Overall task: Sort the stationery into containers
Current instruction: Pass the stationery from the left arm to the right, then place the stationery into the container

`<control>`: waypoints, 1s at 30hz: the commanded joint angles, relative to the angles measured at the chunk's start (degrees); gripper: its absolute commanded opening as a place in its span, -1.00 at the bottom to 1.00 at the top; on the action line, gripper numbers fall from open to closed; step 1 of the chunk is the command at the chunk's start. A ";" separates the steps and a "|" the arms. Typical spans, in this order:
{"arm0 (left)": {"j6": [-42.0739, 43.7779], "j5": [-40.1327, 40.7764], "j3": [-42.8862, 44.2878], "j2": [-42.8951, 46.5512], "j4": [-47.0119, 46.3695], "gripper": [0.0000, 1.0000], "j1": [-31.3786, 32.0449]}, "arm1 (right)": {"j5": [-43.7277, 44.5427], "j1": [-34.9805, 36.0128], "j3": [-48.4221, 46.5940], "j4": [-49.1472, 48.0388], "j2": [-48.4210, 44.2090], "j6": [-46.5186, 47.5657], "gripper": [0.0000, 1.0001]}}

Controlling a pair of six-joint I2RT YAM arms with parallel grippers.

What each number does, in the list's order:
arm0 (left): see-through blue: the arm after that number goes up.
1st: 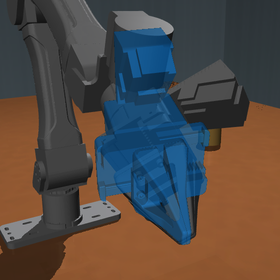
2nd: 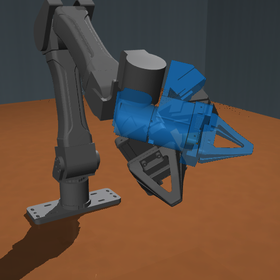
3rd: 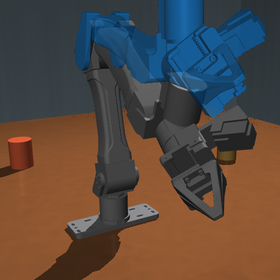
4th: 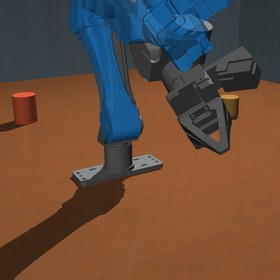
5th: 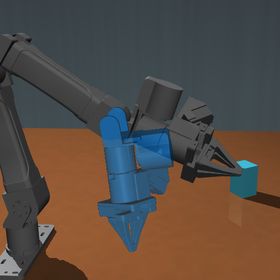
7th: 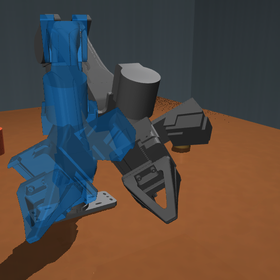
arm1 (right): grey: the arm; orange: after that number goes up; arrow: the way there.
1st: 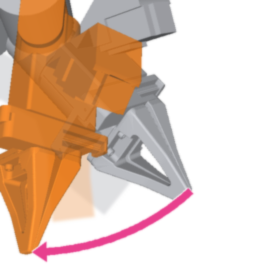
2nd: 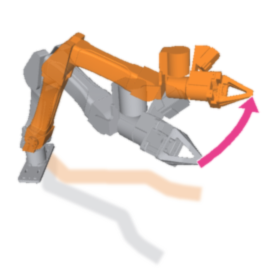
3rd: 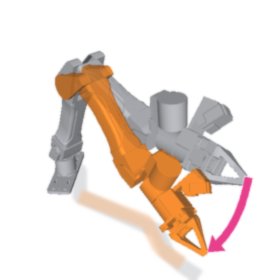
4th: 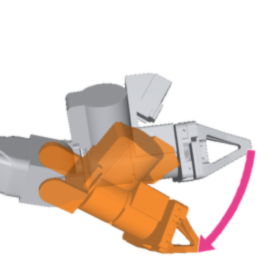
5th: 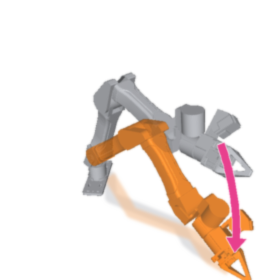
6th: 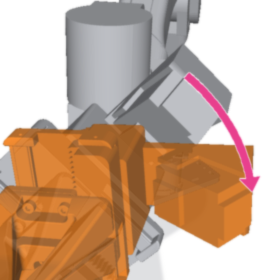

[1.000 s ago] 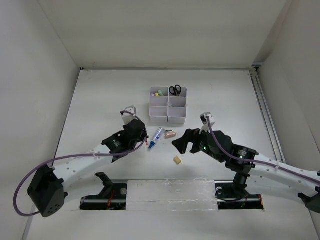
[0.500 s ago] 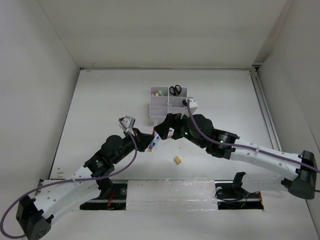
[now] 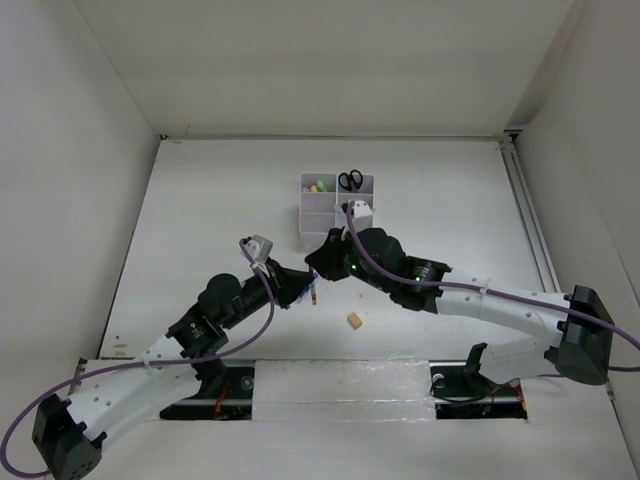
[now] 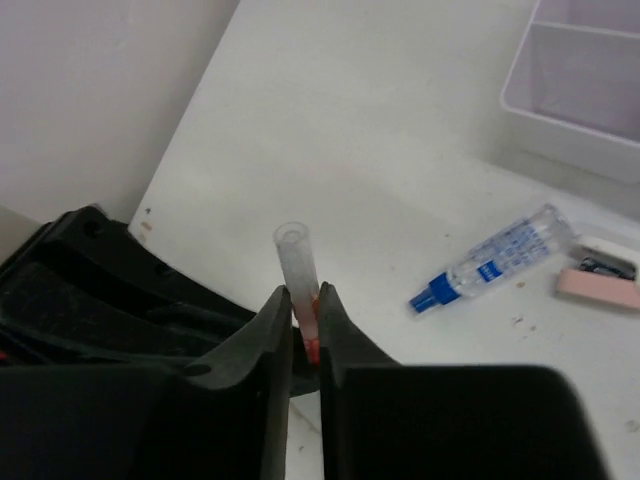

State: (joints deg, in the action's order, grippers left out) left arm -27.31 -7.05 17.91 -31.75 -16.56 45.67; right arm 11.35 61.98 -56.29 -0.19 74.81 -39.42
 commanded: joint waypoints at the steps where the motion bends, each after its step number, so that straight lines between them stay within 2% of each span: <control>1: 1.03 -0.60 -0.33 -0.24 -3.39 -1.00 0.12 | -3.17 0.43 0.22 -5.97 -0.01 -0.31 -0.78; 2: 1.03 0.27 -0.33 -0.24 -2.70 -1.00 0.12 | -3.88 0.43 0.22 -5.97 0.51 -0.31 -1.00; 10: 0.50 2.74 -0.33 0.46 -2.08 -0.97 0.12 | -3.10 0.43 0.75 -5.97 1.04 -0.23 -1.00; 11: 0.50 2.74 0.19 0.98 -1.38 -0.81 0.12 | -1.61 0.43 0.75 -6.66 1.04 0.74 -1.00; 12: 0.50 3.44 0.19 0.99 -0.68 -0.56 0.12 | -0.29 0.43 1.27 -7.28 1.04 1.88 -1.00; 14: -0.02 5.02 0.19 0.99 -0.06 0.14 0.12 | 3.39 0.43 1.80 -8.86 0.34 5.90 -1.00; 15: -0.02 5.55 0.19 0.99 -0.05 0.68 0.12 | 5.85 -0.18 1.80 -9.39 0.34 7.76 -1.00; 16: -0.72 6.16 0.19 0.99 0.64 0.98 0.12 | 6.83 -0.88 1.80 -10.00 0.34 9.78 -1.00; 18: -1.34 7.83 0.19 2.38 1.26 0.98 0.12 | 7.98 -2.03 1.27 -12.37 0.34 15.32 -1.00; 23: -1.34 7.84 -0.33 4.68 1.88 0.98 0.12 | 6.05 -10.88 0.48 -16.59 0.34 20.95 -1.00; 28: -1.34 8.37 -1.48 6.08 1.88 0.98 0.12 | 0.96 -17.93 5.75 -35.97 -0.19 32.88 -1.00; 30: -1.34 8.37 -1.48 6.08 1.88 0.98 0.12 | -4.22 -21.80 4.89 -37.08 1.74 35.45 -1.00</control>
State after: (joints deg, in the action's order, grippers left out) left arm -28.40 0.73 17.21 -26.06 -13.39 45.65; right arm 13.34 42.98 -51.37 -24.69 75.88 -12.40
